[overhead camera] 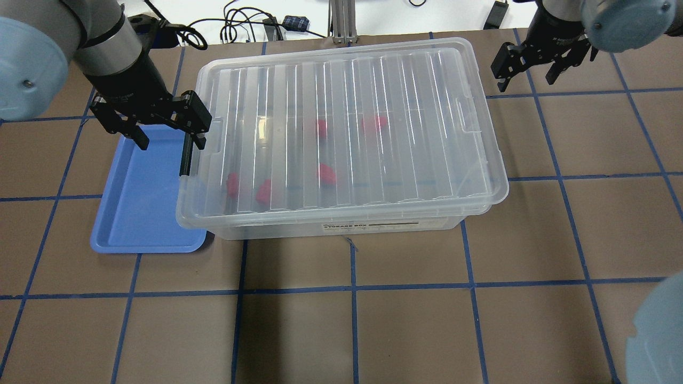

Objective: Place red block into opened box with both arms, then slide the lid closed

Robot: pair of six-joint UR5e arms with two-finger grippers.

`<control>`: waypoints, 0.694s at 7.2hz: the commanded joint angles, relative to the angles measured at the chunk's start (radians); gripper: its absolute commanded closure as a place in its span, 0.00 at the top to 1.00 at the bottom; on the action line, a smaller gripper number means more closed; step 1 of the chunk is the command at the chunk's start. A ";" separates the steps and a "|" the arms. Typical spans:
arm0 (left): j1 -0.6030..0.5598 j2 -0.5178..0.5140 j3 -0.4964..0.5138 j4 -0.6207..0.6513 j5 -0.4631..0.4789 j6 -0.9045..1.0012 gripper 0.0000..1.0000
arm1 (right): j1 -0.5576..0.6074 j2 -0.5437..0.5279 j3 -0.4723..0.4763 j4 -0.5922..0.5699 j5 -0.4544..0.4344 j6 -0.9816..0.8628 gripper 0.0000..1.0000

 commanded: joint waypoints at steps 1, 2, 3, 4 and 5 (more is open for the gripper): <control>0.000 0.000 0.009 0.001 -0.001 0.000 1.00 | 0.045 -0.149 -0.002 0.092 0.010 0.072 1.00; 0.004 0.003 0.015 0.001 0.001 0.011 1.00 | 0.114 -0.195 0.004 0.118 0.000 0.182 1.00; 0.007 0.004 0.015 0.004 0.002 0.011 1.00 | 0.181 -0.242 0.018 0.178 0.000 0.242 1.00; 0.005 0.003 0.010 0.028 0.004 -0.003 1.00 | 0.208 -0.281 0.076 0.183 0.006 0.246 1.00; 0.005 0.006 0.003 0.039 -0.001 -0.003 1.00 | 0.208 -0.343 0.160 0.168 0.010 0.249 1.00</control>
